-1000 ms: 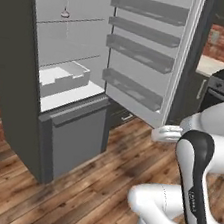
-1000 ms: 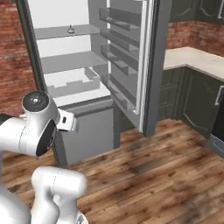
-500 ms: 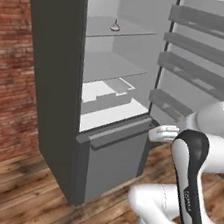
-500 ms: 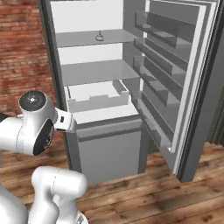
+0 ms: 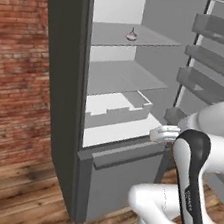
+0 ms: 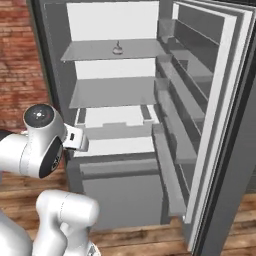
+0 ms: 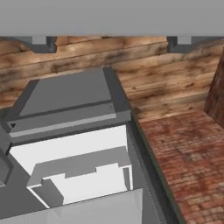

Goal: Grab the garlic and lime from the fridge, place them in the blender, close the lid, and turn on the blender to create a marinade.

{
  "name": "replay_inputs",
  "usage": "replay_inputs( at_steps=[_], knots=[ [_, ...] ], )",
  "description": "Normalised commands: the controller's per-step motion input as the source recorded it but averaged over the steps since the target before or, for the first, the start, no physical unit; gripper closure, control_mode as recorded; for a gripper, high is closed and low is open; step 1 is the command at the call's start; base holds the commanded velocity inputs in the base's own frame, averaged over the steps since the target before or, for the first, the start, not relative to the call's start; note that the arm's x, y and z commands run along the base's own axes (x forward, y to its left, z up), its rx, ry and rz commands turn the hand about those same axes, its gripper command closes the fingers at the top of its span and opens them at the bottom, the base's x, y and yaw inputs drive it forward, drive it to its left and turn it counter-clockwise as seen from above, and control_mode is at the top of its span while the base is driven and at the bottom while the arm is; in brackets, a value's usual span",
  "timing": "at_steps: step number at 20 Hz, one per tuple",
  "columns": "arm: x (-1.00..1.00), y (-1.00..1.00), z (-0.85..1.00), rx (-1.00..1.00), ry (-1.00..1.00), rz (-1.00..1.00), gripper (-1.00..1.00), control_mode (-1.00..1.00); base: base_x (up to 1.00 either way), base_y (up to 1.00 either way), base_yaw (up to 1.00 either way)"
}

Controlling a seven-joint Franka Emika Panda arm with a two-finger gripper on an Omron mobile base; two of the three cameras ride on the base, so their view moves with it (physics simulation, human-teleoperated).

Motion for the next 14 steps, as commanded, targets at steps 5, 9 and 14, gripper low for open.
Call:
replay_inputs(
  at_steps=[5, 9, 14],
  knots=[
    [0.00, 0.00, 0.00, 0.00, 0.00, 0.00, -1.00, 1.00, 0.58, -0.47, 0.33],
    [0.00, 0.00, 0.00, 0.00, 0.00, 0.00, -1.00, 1.00, 0.57, -0.31, 0.29],
    [0.00, 0.00, 0.00, 0.00, 0.00, 0.00, -1.00, 1.00, 0.47, -0.26, 0.23]
  ],
)
